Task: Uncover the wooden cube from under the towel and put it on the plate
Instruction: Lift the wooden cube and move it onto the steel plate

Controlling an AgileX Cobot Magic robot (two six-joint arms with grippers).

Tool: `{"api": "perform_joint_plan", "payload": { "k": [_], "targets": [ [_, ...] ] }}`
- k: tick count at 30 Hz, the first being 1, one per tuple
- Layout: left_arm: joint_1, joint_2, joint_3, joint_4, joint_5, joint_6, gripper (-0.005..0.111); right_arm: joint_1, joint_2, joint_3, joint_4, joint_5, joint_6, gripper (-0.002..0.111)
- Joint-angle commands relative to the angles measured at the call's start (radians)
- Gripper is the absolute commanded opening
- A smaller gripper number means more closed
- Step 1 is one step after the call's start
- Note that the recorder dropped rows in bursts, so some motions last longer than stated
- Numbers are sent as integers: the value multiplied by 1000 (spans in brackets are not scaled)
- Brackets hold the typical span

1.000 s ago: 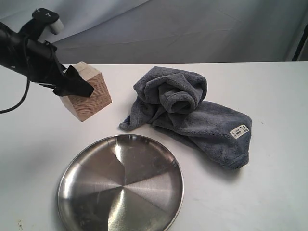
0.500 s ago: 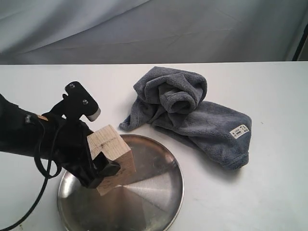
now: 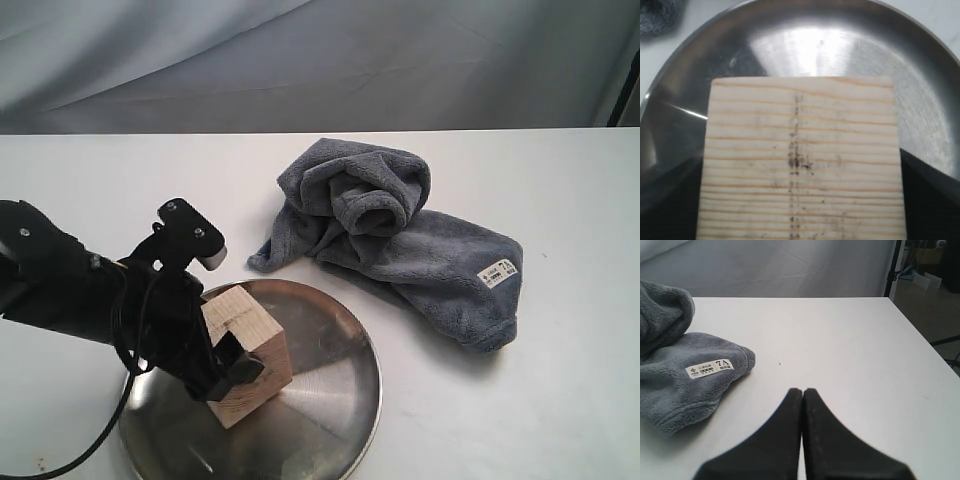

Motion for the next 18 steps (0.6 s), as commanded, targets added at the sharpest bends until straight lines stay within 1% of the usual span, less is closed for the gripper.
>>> {"api": "perform_joint_plan", "payload": {
  "k": [1, 2, 4, 5, 12, 18],
  "targets": [
    [-6, -5, -3, -136, 35, 135, 51, 1, -6, 4, 0, -4, 4, 0],
    [-6, -5, -3, -155, 53, 157, 72, 1, -6, 4, 0, -4, 4, 0],
    [-6, -5, -3, -165, 62, 155, 103, 1, -6, 4, 0, -4, 4, 0],
    [-6, -5, -3, -165, 62, 142, 104, 1, -6, 4, 0, -4, 4, 0],
    [-6, -15, -3, -165, 71, 144, 104, 1, -6, 4, 0, -4, 4, 0],
    [-6, -128, -3, -158, 77, 151, 104, 1, -6, 4, 0, -4, 4, 0]
  ]
}}
